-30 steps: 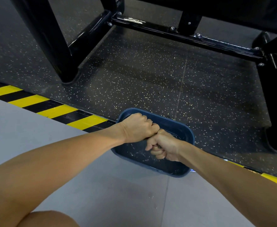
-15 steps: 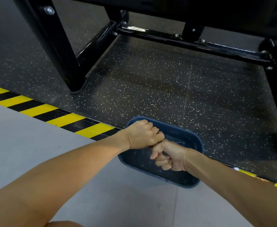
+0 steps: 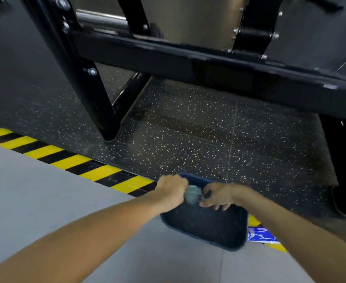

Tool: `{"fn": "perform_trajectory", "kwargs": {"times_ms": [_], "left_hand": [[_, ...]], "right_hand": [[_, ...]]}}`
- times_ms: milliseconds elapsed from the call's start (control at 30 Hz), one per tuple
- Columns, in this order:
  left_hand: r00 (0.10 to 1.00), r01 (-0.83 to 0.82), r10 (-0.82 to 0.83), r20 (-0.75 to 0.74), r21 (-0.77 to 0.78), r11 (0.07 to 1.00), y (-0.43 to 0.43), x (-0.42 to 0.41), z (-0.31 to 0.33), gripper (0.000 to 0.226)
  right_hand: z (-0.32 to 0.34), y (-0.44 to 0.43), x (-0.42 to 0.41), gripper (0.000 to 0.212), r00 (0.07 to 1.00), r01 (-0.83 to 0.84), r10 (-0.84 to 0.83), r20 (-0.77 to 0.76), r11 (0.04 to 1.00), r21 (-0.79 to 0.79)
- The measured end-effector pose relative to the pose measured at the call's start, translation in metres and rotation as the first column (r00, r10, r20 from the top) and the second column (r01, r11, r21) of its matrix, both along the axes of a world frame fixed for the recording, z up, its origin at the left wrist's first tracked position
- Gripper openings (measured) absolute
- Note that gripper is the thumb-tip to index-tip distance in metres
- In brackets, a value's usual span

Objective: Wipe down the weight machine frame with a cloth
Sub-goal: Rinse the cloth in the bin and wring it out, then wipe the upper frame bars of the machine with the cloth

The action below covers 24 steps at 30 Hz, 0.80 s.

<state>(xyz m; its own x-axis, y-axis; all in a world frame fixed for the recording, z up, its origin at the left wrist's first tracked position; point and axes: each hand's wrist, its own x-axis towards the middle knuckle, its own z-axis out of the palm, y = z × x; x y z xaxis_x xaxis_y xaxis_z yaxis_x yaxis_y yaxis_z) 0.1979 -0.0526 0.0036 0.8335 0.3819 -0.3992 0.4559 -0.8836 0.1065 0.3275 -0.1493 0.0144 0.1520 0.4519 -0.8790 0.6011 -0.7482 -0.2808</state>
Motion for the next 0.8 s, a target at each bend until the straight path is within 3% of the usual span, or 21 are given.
{"fn": "perform_trajectory", "kwargs": {"times_ms": [33, 100, 200, 267, 300, 333, 367, 400, 467, 533, 667, 733, 800], "left_hand": [[0.995, -0.095, 0.093, -0.025, -0.072, 0.993, -0.001, -0.003, 0.005, 0.028], [0.982, -0.157, 0.147, -0.12, -0.074, 0.985, -0.003, -0.005, 0.015, 0.029], [0.942, -0.305, 0.282, -0.18, -0.118, 0.945, -0.008, -0.006, 0.031, 0.035], [0.93, -0.35, 0.326, -0.169, -0.144, 0.926, -0.019, -0.006, 0.052, 0.038], [0.927, -0.37, 0.345, -0.148, -0.198, 0.908, -0.025, -0.009, 0.064, 0.039], [0.921, -0.388, 0.362, -0.142, -0.28, 0.878, -0.031, -0.012, 0.078, 0.041], [0.915, -0.402, 0.379, -0.137, -0.388, 0.829, -0.035, -0.016, 0.093, 0.043], [0.898, -0.424, 0.419, -0.136, -0.519, 0.742, -0.035, -0.02, 0.109, 0.044], [0.854, -0.448, 0.482, -0.197, -0.75, 0.487, -0.031, -0.033, 0.145, 0.042], [0.829, -0.448, 0.479, -0.287, -0.854, 0.264, -0.024, -0.047, 0.19, 0.036], [0.709, -0.424, 0.655, -0.26, -0.9, 0.102, 0.0, -0.074, 0.304, 0.015], [0.658, -0.444, 0.714, -0.241, -0.89, 0.109, 0.015, -0.086, 0.369, 0.018], [0.646, -0.453, 0.728, -0.23, -0.883, 0.122, 0.026, -0.098, 0.439, 0.023]], "right_hand": [[0.002, 0.001, -0.002, 0.049, 0.998, 0.041, -0.043, 0.036, 0.997, 0.058], [0.009, 0.002, -0.003, 0.037, 0.978, 0.134, -0.159, 0.137, 0.976, 0.174], [0.024, 0.006, -0.008, 0.033, 0.842, 0.473, -0.525, 0.122, 0.828, 0.3], [0.035, 0.009, -0.019, 0.052, 0.743, 0.643, -0.669, 0.021, 0.722, 0.255], [0.046, 0.01, -0.03, 0.061, 0.649, 0.76, -0.752, -0.115, 0.631, 0.159], [0.061, 0.007, -0.041, 0.061, 0.487, 0.868, -0.838, -0.246, 0.497, 0.025], [0.08, 0.002, -0.052, 0.054, 0.35, 0.918, -0.881, -0.318, 0.391, -0.073], [0.101, -0.003, -0.062, 0.041, 0.274, 0.938, -0.894, -0.355, 0.329, -0.106], [0.139, -0.013, -0.074, 0.025, 0.172, 0.974, -0.914, -0.368, 0.213, -0.073], [0.182, -0.017, -0.08, 0.027, 0.074, 0.992, -0.906, -0.416, 0.11, -0.065], [0.304, -0.007, -0.098, 0.051, 0.038, 0.997, -0.886, -0.462, 0.063, -0.039], [0.369, 0.0, -0.107, 0.055, 0.074, 0.995, -0.879, -0.47, 0.094, -0.018], [0.439, 0.008, -0.119, 0.045, 0.125, 0.987, -0.86, -0.495, 0.157, -0.023]]}}
